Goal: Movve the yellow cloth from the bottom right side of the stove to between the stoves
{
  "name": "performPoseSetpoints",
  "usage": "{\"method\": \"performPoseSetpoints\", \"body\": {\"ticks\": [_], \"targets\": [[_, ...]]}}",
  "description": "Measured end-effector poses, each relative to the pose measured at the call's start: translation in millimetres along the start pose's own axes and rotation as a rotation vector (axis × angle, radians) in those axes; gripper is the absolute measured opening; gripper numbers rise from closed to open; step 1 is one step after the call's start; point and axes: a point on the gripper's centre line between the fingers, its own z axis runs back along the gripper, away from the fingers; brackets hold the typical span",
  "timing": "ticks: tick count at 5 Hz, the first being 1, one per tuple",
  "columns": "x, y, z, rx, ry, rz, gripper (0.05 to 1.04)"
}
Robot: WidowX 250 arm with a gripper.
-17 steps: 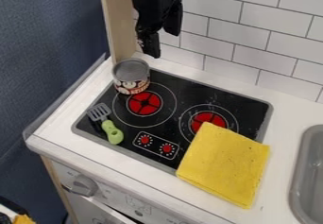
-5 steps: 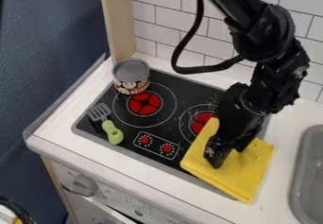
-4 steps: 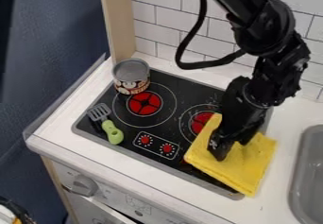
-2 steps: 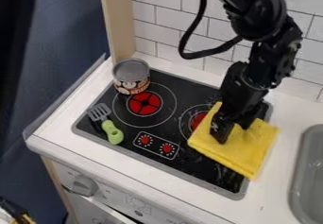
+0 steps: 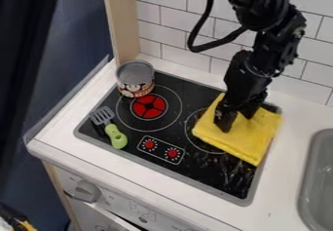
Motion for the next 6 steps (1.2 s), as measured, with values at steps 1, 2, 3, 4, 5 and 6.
{"method": "performPoseSetpoints", "body": {"ticks": [1,2,3,4,5,6], "targets": [[20.4,3.2,-5.6,0.001,-0.009,0.038,0.998],[45.0,10.6,-11.5,0.017,-0.013,0.089,0.998],[61.8,16.4,-14.9,0.030,-0.013,0.111,0.998],[81.3,24.2,-19.5,0.042,-0.012,0.160,0.998],[96.2,30.6,-22.6,0.051,-0.006,0.192,0.998],[101.8,32.9,-24.1,0.053,-0.004,0.208,0.998]]}}
